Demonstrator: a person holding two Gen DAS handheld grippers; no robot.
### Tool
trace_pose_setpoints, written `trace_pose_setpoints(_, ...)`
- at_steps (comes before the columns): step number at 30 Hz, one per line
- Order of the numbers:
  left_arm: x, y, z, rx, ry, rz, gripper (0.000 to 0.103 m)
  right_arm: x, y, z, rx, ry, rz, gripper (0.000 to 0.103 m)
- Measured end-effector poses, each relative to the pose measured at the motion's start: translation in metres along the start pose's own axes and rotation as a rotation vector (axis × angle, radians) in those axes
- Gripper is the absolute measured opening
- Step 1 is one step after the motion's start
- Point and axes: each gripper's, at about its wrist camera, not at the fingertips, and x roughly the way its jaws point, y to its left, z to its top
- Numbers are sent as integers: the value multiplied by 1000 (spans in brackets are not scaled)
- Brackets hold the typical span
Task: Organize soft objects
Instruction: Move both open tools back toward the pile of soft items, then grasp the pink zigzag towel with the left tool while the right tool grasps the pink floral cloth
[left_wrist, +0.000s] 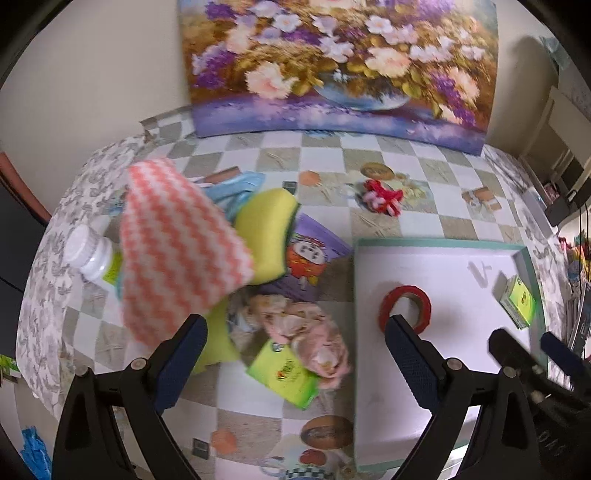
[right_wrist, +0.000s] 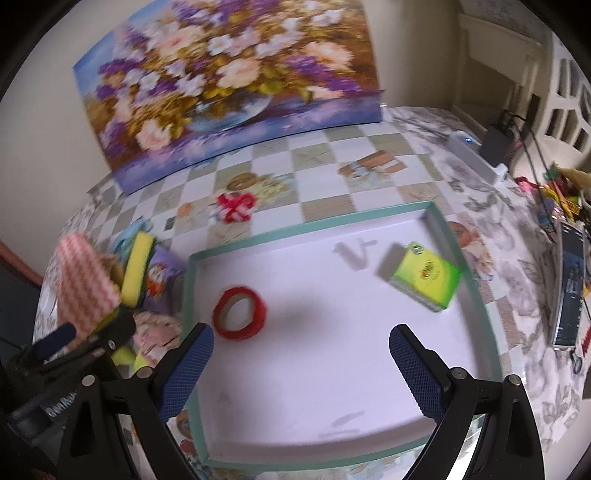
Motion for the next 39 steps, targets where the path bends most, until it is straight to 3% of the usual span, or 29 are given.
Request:
trace_pose_setpoints(18, -23, 86, -11, -126, -52, -27, 97, 11, 73, -25, -125, 47, 57, 98)
trace_pose_setpoints(27, -14, 142, -23, -246, -31, -17, 97, 23, 101, -27, -154, 78, 169, 98)
trace_pose_setpoints(33, -9, 152, -25, -295, -17, -28, 97, 37, 117, -29, -189, 104, 187, 97)
trace_pose_setpoints(39, -4, 147, -8, -285, -23, -33, 97, 56, 129, -28, -224, 136, 184, 85)
